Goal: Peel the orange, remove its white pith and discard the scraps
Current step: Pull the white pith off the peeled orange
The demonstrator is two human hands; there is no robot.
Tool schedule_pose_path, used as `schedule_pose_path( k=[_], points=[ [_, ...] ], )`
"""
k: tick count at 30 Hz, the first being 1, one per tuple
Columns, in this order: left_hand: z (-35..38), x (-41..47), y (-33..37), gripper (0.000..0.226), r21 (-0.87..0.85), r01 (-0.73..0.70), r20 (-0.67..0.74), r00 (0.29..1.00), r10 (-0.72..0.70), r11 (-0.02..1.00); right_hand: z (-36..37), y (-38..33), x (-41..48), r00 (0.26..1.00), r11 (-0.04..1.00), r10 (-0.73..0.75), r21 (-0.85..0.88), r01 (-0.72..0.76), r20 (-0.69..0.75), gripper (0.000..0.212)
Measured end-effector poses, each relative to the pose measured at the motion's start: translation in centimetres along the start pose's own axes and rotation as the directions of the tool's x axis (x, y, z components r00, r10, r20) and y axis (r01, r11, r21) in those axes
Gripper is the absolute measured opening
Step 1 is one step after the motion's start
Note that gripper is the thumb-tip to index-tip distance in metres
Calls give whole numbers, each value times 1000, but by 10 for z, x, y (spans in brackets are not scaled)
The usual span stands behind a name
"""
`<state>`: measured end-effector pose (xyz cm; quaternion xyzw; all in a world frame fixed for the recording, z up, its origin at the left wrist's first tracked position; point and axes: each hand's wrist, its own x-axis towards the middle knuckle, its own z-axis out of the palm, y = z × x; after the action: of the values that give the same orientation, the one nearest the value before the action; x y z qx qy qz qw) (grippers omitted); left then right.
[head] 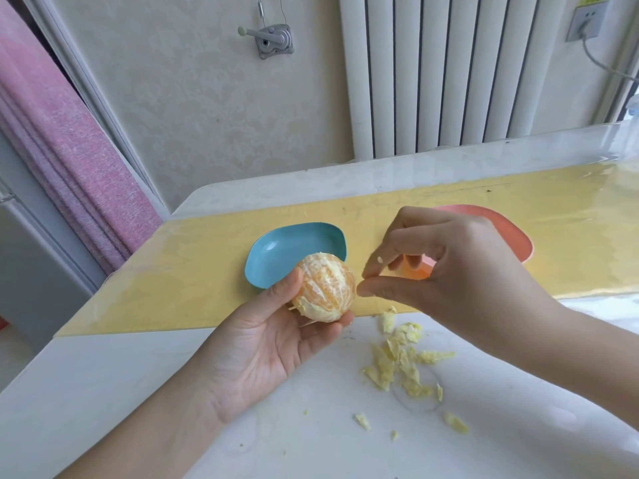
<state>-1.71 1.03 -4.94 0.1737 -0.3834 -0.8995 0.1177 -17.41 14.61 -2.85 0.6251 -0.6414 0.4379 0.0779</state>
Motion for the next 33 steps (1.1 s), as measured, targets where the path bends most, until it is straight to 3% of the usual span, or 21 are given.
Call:
schedule_pose_path(
  k=[4, 12, 30, 33],
  points=[
    [0, 0, -1, 77, 8, -15, -17, 1000, 15, 1000, 0, 1, 0, 1000, 1000, -9, 13, 9, 5, 8],
    [5, -2, -2, 65, 79, -79, 3, 997, 79, 994, 2, 0, -3, 990, 990, -142, 23, 141, 13, 23],
    [11, -8, -8, 62, 163, -145, 0, 989, 147, 976, 1, -3, -4, 970, 963, -241, -133, 233, -42, 9],
    [7, -9, -8, 60, 252, -160, 2, 986, 164, 954, 0, -2, -3, 965, 958, -259, -138, 251, -45, 7]
  ],
)
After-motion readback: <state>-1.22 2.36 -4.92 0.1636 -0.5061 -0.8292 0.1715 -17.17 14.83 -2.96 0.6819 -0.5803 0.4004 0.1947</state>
